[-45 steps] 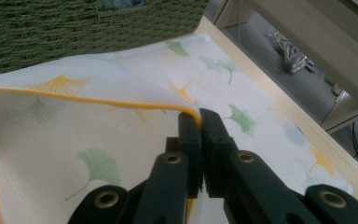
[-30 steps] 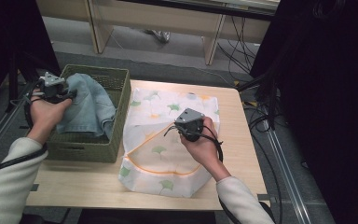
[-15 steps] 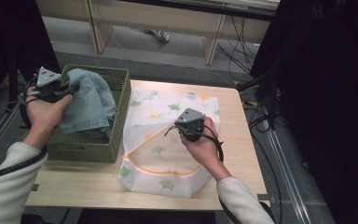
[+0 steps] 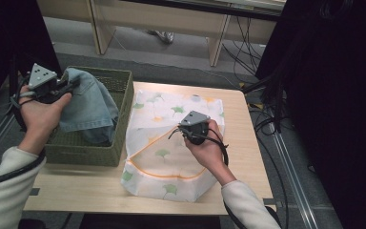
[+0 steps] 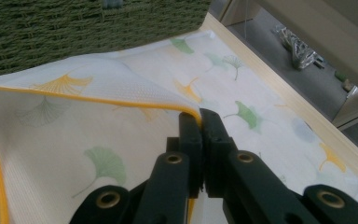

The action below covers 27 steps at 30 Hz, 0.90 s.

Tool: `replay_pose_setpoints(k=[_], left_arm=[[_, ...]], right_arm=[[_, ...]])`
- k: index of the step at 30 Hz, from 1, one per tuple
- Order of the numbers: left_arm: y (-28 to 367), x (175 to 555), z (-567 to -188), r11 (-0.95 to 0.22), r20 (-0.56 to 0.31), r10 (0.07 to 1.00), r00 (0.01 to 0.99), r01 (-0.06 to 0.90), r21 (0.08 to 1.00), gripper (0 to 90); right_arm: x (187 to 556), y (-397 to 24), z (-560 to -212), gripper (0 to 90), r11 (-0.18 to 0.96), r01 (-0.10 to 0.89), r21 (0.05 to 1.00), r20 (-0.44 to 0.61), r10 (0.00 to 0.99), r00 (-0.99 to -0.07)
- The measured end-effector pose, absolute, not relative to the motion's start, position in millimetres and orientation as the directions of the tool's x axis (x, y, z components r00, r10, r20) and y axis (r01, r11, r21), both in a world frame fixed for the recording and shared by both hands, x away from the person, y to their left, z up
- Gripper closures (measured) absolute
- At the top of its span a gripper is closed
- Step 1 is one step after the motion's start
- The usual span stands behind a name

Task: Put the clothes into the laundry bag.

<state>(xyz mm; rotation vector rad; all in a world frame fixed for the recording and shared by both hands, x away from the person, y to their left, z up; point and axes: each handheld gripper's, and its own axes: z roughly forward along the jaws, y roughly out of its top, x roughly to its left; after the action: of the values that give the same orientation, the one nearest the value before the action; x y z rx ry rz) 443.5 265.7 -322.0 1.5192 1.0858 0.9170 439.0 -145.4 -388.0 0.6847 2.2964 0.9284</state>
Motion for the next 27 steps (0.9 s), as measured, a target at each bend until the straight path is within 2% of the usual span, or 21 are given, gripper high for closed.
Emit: replay_pose_setpoints(k=[13,27], left_arm=[[260.6,432.5,-304.5,-0.081,0.043,0.937,0.347,0.095,0.992,84.9],[250.8,413.4,-268.4,-0.08,0.074,0.923,0.377,-0.001,0.997,84.9]], right_arm=[[438.9,-146.0,-387.8,90.0,0.631,0.24,0.738,-0.308,0.631,-0.712],[438.7,-145.3,-388.5,90.0,0.632,0.24,0.737,-0.309,0.63,-0.712]])
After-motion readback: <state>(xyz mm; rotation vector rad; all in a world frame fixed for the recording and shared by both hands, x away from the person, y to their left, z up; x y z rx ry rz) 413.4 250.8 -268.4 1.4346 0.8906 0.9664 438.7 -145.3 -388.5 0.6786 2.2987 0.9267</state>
